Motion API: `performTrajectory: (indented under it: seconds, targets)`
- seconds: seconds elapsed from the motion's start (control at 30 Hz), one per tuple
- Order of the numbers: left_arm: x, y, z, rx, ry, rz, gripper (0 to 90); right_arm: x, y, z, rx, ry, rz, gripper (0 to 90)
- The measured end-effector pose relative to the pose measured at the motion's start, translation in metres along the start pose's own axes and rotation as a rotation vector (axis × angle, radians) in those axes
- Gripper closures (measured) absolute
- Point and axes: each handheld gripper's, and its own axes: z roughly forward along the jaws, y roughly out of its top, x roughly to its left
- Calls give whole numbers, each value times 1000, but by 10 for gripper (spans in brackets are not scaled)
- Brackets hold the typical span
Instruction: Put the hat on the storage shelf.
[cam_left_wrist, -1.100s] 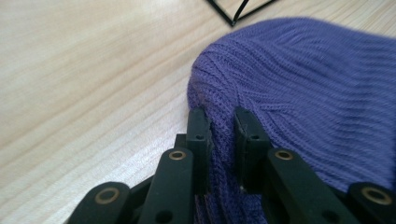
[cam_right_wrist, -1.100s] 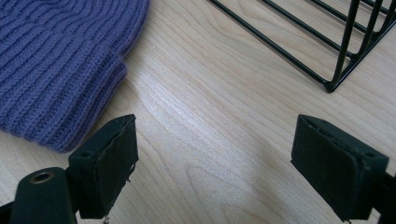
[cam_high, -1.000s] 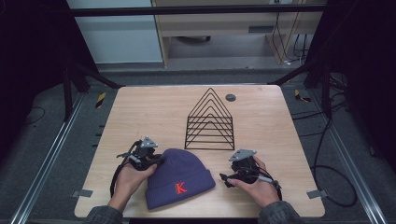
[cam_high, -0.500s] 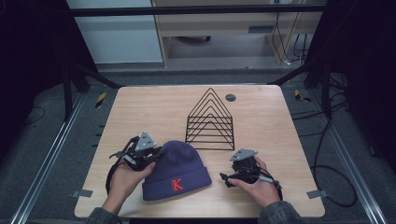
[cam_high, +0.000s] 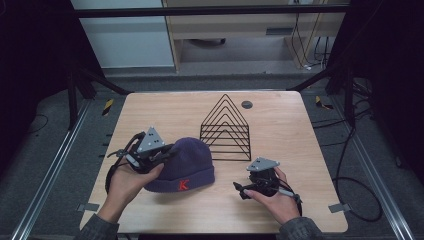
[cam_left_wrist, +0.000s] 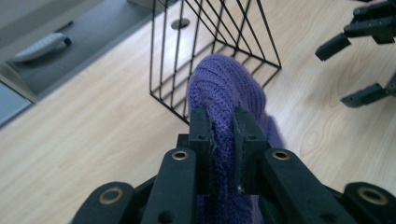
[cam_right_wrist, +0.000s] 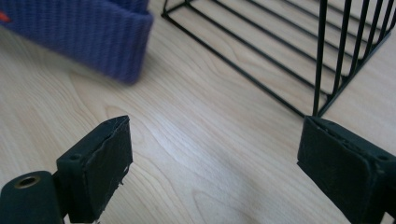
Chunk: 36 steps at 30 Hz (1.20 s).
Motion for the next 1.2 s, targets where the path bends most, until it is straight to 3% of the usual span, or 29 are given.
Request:
performTrajectory:
  seconds: [0.27, 0.5, 0.57, 0.9, 1.2]
  targets:
    - [20, 20, -18, -23, 22, 12, 794, 10, 16, -5, -36, 23, -32, 124]
    - [35, 33, -30, -53, 11, -10, 794, 18, 36, -5, -44, 48, -55, 175]
    - [38, 42, -35, -55, 12, 8, 794, 21, 43, -6, -50, 53, -66, 194]
    - [39, 60, -42, -60, 16, 42, 794, 29, 72, -4, -81, 89, -78, 220]
    - [30, 76, -50, -86, -4, 79, 794, 32, 92, -6, -103, 108, -105, 260]
